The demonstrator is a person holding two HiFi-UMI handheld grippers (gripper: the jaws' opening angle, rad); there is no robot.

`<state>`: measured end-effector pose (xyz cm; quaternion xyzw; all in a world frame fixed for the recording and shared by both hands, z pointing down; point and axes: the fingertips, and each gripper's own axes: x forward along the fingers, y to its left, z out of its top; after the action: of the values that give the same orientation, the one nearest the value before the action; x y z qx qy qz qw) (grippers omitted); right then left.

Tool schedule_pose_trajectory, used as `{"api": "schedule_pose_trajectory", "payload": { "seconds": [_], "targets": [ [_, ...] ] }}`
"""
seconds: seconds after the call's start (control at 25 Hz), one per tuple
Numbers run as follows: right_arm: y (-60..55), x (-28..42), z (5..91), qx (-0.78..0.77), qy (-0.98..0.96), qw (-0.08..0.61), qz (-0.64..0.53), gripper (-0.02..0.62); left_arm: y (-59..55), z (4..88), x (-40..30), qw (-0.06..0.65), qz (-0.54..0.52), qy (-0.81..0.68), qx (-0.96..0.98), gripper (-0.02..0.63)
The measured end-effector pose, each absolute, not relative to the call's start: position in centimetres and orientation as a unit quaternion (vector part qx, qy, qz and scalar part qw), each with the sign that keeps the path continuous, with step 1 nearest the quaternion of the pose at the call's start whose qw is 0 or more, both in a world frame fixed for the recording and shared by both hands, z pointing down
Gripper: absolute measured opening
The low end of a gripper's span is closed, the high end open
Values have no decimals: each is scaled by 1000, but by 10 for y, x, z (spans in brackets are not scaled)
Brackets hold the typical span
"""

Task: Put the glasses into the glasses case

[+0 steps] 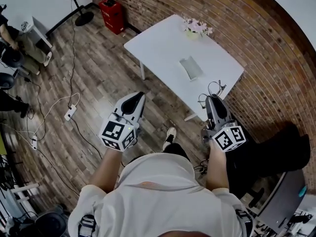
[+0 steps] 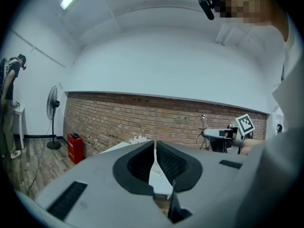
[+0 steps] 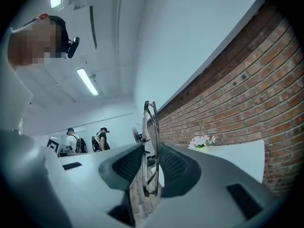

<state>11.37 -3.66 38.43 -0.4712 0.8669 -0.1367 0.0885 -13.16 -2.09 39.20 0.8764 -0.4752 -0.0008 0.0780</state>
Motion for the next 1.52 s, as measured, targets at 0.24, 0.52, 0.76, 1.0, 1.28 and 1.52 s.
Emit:
{"api": "schedule_pose_trajectory", "payload": {
  "seconds": [0.24,0.52,0.76,1.0,1.28,1.52],
  "targets": [
    [-117,140,382,-461,870,83,-150,158,-90,387,-103,82,3,-483,871,27],
    [-194,167,380,-442,879,82,-159,160,-158,381,-79,83,8,-506,858,26],
    [-236,197,390,-445,874,86,-174,160,-196,390,-53,96,20,-505,858,26],
    [-255,222,397,-472,858,93,-180,160,-229,401,-33,106,31,-479,871,26],
    [-268,234,401,-533,823,85,-174,160,-285,405,-28,108,20,-429,897,26],
    [-287,206,395,-589,789,74,-157,160,-347,400,-36,106,12,-355,929,26]
  ]
}}
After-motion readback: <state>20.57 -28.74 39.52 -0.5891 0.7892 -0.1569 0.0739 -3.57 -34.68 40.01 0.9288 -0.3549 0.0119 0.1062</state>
